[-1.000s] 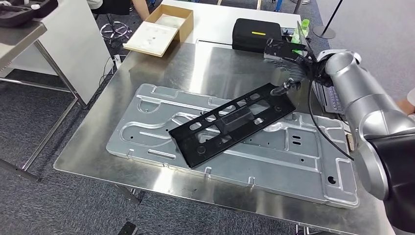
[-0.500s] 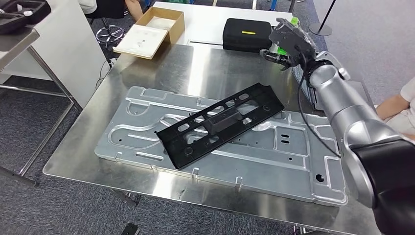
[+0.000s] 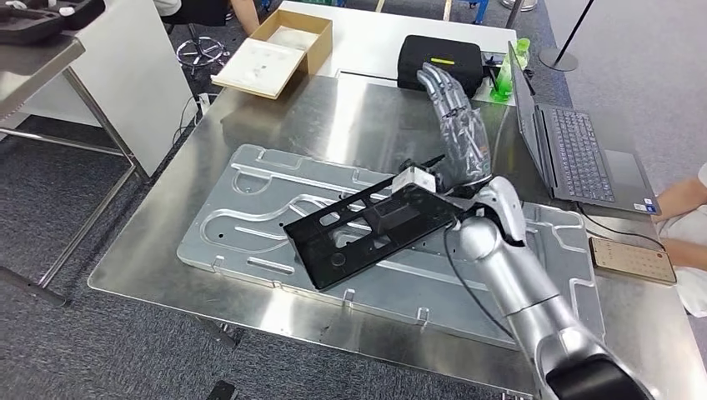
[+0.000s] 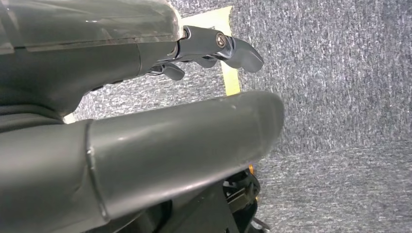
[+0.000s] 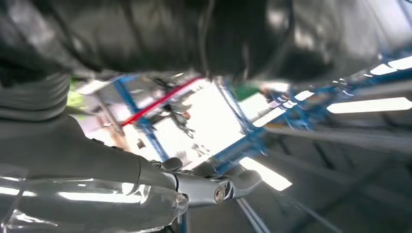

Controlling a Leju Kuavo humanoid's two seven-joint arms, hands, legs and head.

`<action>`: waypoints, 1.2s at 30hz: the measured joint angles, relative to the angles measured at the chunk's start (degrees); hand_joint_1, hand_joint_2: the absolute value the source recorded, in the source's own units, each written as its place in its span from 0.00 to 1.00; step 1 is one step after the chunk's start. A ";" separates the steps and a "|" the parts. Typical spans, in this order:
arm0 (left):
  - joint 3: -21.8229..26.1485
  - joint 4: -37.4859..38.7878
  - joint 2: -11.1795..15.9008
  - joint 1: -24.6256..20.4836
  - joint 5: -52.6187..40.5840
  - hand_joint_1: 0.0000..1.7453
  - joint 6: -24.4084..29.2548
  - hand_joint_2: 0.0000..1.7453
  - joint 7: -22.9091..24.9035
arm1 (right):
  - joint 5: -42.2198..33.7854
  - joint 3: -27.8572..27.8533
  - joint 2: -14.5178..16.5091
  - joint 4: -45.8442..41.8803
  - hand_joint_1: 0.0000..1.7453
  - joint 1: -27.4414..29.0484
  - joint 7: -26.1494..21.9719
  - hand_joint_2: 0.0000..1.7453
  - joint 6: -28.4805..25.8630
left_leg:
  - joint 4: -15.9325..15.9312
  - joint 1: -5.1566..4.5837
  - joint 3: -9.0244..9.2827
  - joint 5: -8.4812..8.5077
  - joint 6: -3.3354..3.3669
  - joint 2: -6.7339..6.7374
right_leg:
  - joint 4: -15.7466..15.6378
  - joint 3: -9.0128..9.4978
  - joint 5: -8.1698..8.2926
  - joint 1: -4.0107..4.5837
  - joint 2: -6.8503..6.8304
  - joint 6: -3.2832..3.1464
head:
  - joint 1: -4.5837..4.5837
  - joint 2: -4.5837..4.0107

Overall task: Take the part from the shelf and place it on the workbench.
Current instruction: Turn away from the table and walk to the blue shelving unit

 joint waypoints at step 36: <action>0.04 0.02 -1.10 0.06 -0.59 0.00 0.33 0.00 1.16 | 3.49 0.66 0.29 -15.03 0.00 8.75 0.87 0.00 -2.54 | 0.10 -0.30 -1.21 0.70 -1.57 -4.57 | -5.99 3.79 0.66 1.14 1.33 -2.82 | -0.16 0.00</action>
